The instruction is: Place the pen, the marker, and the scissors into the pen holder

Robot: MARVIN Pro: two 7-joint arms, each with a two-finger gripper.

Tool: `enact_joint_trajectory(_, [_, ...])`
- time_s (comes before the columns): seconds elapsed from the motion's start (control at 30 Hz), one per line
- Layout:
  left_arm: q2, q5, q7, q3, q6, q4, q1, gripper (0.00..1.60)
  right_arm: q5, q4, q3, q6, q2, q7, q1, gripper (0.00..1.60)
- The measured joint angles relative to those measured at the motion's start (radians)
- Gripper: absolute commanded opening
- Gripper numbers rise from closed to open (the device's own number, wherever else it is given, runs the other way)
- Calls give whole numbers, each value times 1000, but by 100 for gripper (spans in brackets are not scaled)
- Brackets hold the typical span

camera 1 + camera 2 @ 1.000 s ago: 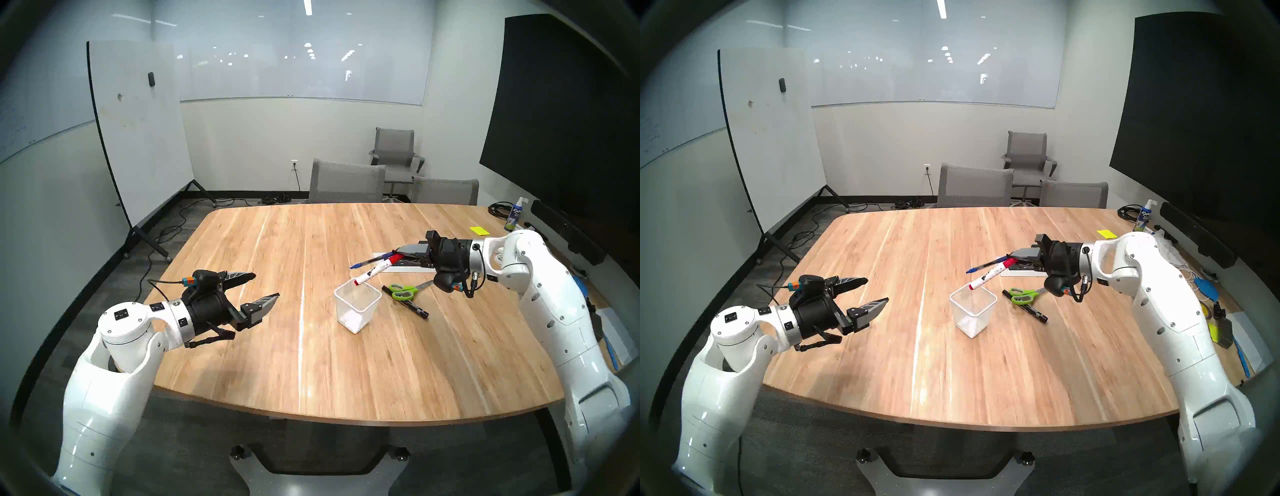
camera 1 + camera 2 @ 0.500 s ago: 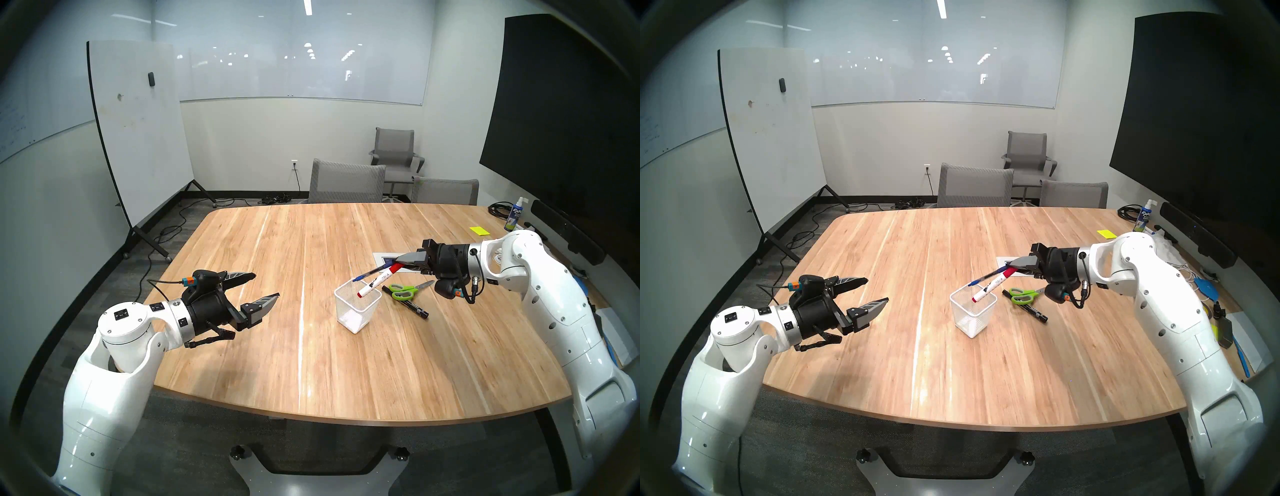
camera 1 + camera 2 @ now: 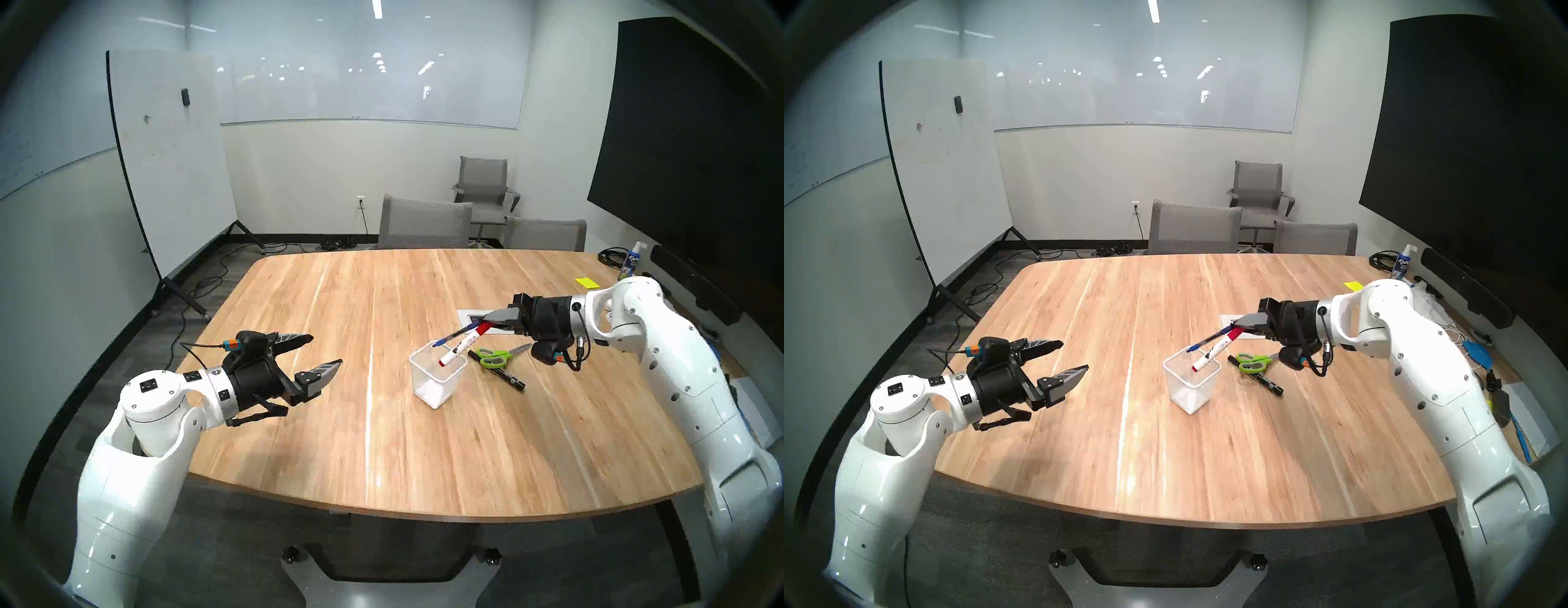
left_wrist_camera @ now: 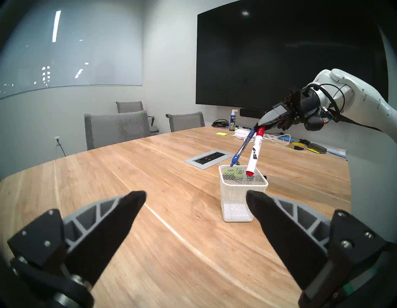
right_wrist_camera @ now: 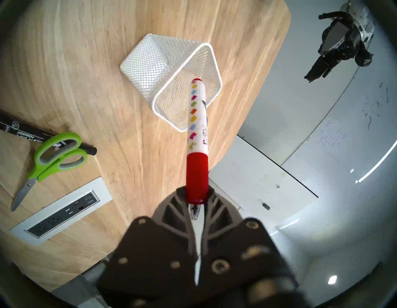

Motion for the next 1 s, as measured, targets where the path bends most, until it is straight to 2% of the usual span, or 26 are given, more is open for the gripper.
enact_joint_trajectory(0.53, [0,0,0,0,0,0,0,160,-62,7,-65,0,-24,-6,38,0])
enact_joint_trajectory(1.0, [0,0,0,0,0,0,0,160,-80,22,-74,0,-48,-6,58,0])
